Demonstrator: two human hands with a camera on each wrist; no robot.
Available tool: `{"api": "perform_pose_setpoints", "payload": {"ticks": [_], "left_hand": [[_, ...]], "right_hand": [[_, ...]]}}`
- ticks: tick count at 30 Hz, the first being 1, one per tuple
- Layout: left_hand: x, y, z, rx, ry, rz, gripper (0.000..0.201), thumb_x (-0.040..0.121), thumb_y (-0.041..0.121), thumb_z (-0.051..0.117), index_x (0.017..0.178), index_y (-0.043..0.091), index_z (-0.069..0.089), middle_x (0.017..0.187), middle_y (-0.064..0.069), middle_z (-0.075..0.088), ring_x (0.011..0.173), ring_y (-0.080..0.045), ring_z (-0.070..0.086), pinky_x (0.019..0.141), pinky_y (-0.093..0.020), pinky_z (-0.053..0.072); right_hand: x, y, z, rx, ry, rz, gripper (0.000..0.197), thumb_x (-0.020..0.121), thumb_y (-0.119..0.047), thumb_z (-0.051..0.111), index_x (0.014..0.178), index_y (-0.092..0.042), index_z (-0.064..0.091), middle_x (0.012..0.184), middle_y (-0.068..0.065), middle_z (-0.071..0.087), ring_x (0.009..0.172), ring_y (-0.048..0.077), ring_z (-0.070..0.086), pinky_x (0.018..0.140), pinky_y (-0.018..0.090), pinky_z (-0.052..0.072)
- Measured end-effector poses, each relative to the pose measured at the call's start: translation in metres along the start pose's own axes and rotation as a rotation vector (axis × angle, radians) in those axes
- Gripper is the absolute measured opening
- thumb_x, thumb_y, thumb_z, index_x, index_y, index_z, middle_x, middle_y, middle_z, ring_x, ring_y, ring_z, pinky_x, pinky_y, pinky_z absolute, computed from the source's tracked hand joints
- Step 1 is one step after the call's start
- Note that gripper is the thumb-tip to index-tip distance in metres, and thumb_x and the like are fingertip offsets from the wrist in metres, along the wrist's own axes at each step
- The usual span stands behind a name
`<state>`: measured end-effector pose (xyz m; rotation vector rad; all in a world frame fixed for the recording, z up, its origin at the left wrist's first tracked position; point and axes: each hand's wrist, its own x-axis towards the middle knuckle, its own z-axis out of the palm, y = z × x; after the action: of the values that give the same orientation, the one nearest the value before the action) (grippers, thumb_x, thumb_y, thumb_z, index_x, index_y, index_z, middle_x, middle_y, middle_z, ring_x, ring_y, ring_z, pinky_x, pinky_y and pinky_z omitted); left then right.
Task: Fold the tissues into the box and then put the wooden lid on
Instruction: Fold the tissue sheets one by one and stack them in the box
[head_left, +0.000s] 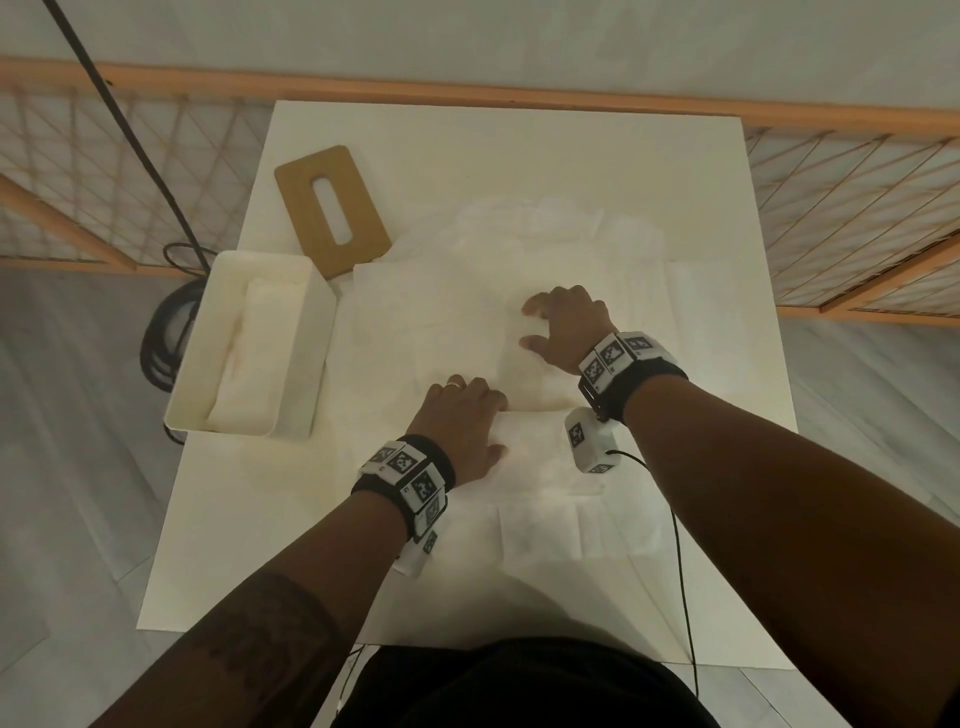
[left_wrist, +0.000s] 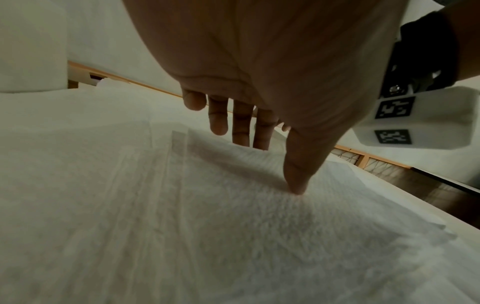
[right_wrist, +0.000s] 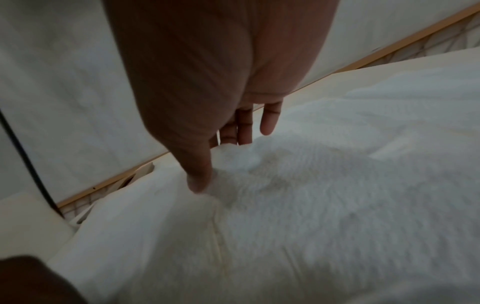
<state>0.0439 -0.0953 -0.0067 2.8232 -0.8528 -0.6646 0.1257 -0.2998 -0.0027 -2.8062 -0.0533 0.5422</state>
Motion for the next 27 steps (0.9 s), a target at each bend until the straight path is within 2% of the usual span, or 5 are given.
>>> {"api": "perform_pose_setpoints", "payload": {"ticks": [9, 17, 21, 24, 27], "left_hand": [[0.003, 0.001, 0.000, -0.018, -0.007, 0.021, 0.050, 0.088, 0.047, 0.066, 0.130, 0.025, 0.052, 0.129, 0.002, 0.052, 0.120, -0.025, 0.047, 0.103, -0.040, 0.038], [0.005, 0.000, 0.001, -0.063, -0.019, 0.008, 0.054, 0.087, 0.054, 0.066, 0.131, 0.026, 0.052, 0.130, 0.003, 0.052, 0.121, -0.024, 0.046, 0.104, -0.040, 0.038], [0.008, -0.003, -0.016, -0.727, 0.030, -0.191, 0.100, 0.065, 0.092, 0.053, 0.139, 0.025, 0.050, 0.135, 0.004, 0.055, 0.123, -0.019, 0.050, 0.106, -0.042, 0.041], [0.013, -0.001, -0.041, -1.448, 0.019, -0.283, 0.131, 0.040, 0.102, 0.057, 0.145, 0.025, 0.045, 0.144, 0.007, 0.052, 0.131, -0.013, 0.048, 0.111, -0.039, 0.035], [0.019, 0.004, -0.060, -1.745, -0.083, -0.321, 0.100, 0.060, 0.093, 0.058, 0.135, 0.028, 0.052, 0.134, 0.010, 0.060, 0.126, -0.009, 0.052, 0.119, -0.043, 0.029]], "right_hand": [[-0.006, 0.001, -0.037, 0.062, 0.018, -0.019, 0.035, 0.092, -0.052, 0.066, 0.119, -0.029, 0.064, 0.123, -0.010, 0.064, 0.119, 0.018, 0.057, 0.104, 0.039, 0.025], [-0.027, 0.014, -0.095, 0.361, 0.334, 0.100, 0.021, 0.095, -0.044, 0.064, 0.102, -0.025, 0.059, 0.094, -0.005, 0.063, 0.086, 0.019, 0.055, 0.093, 0.038, 0.036], [-0.047, 0.021, -0.110, 0.957, 0.222, 0.065, 0.011, 0.096, -0.028, 0.070, 0.092, -0.019, 0.064, 0.083, 0.004, 0.072, 0.074, 0.022, 0.066, 0.075, 0.037, 0.052], [-0.059, 0.029, -0.102, 1.270, 0.117, 0.039, 0.010, 0.098, -0.017, 0.066, 0.103, -0.009, 0.069, 0.098, 0.008, 0.072, 0.089, 0.024, 0.064, 0.085, 0.037, 0.047], [-0.067, 0.034, -0.087, 1.524, 0.048, 0.016, 0.029, 0.100, -0.011, 0.060, 0.124, 0.006, 0.061, 0.118, 0.018, 0.067, 0.110, 0.030, 0.062, 0.106, 0.042, 0.044]]}}
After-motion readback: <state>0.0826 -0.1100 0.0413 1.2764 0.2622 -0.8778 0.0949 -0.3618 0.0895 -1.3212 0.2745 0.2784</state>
